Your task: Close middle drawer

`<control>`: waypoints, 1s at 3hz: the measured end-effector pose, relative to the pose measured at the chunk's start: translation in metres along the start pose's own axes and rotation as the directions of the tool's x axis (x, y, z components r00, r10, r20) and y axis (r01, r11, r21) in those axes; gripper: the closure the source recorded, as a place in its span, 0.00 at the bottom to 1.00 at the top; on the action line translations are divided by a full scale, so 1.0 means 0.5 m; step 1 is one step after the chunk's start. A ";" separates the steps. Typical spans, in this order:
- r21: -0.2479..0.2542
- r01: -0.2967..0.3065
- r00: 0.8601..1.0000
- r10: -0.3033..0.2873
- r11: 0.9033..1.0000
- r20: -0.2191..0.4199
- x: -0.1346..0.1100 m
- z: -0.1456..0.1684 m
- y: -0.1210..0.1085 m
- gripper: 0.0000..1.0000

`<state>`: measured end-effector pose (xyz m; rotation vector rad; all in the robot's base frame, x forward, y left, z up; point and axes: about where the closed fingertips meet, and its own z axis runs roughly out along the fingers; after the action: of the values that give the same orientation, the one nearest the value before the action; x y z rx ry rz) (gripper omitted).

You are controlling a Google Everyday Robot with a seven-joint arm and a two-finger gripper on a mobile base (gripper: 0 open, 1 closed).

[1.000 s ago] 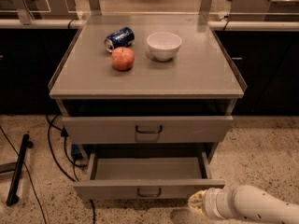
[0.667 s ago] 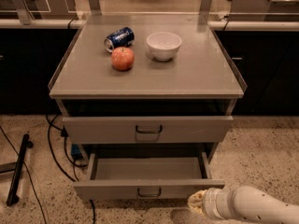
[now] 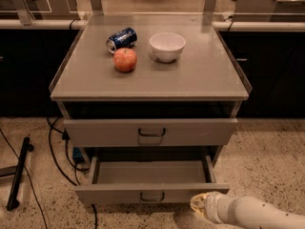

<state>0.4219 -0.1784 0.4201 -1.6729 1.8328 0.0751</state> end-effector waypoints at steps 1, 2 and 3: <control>0.039 0.040 0.999 -0.040 0.998 -0.002 0.002 0.020 -0.018 1.00; 0.086 0.076 0.997 -0.076 0.993 0.000 0.005 0.045 -0.043 1.00; 0.125 0.092 0.996 -0.094 0.988 0.010 0.008 0.063 -0.060 1.00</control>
Offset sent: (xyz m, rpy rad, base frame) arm 0.0388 0.0047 -0.0153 -0.0433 -0.1434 0.0225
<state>0.4625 -0.1735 0.4046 -1.6621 1.7092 -0.0640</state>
